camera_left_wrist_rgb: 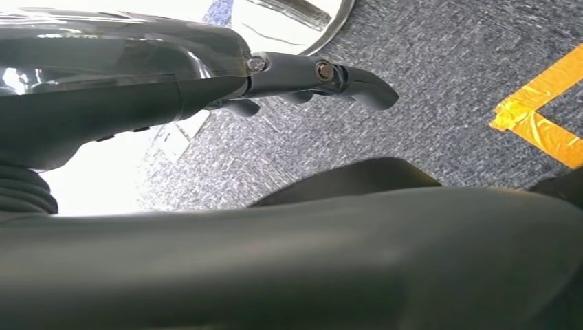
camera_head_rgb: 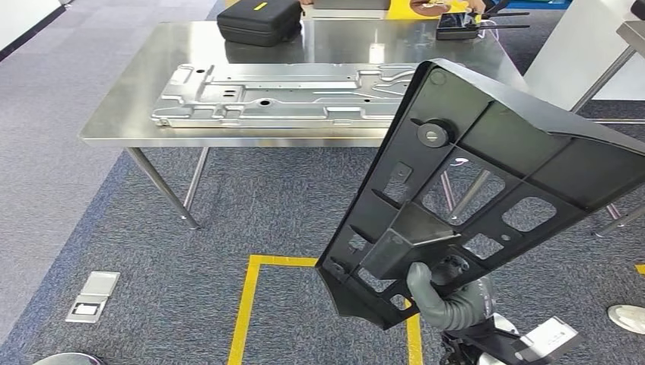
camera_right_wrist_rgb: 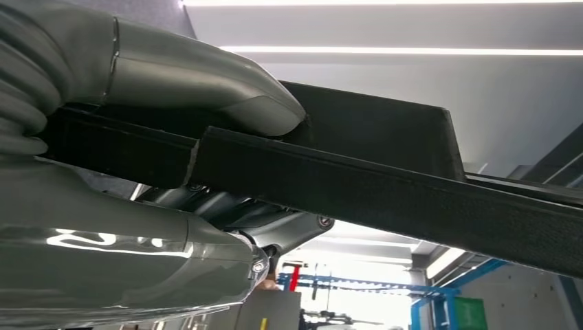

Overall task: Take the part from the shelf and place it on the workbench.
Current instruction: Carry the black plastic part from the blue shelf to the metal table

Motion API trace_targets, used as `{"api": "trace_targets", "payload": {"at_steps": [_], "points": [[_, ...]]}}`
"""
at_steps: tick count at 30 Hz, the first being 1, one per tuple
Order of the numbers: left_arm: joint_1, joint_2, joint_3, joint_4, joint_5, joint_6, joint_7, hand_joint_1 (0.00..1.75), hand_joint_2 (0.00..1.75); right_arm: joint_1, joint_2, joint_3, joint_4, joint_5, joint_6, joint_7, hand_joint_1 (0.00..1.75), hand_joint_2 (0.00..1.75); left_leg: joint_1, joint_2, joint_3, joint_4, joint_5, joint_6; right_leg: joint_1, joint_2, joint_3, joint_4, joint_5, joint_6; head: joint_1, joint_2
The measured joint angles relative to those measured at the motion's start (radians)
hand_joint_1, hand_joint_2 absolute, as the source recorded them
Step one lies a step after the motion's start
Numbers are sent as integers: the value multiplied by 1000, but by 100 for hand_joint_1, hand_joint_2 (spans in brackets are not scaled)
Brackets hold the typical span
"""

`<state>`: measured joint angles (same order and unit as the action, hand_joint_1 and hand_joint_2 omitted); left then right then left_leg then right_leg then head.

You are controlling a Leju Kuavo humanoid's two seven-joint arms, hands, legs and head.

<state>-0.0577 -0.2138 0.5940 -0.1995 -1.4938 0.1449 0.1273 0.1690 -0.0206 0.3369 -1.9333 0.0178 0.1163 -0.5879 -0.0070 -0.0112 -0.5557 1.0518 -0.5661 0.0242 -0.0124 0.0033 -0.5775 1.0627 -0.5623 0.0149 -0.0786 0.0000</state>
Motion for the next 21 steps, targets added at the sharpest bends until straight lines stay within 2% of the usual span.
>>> {"api": "trace_targets", "payload": {"at_steps": [15,17,19,21], "points": [[0,0,0,0,1,-1,-16,0,175,-5,2,-2,7,19,-3,0,175,175,-7,0,-1,2,-1,-1,-7,0,2,-3,1,2,0,0],[-1,1,0,0,2,-1,-15,0,175,-6,5,-3,7,38,-9,0,175,175,-10,0,1,-2,0,8,-11,-2,6,-13,6,11,0,0],[0,0,0,0,2,0,-15,0,175,-7,7,-3,7,52,-15,-1,175,175,-5,0,20,-34,16,21,-10,-5,15,-18,4,18,0,0],[-1,0,0,0,2,1,-15,0,175,-11,8,-3,8,60,-21,-1,175,175,4,-2,40,-66,32,28,-6,-5,-3,29,-28,21,1,0]]}}
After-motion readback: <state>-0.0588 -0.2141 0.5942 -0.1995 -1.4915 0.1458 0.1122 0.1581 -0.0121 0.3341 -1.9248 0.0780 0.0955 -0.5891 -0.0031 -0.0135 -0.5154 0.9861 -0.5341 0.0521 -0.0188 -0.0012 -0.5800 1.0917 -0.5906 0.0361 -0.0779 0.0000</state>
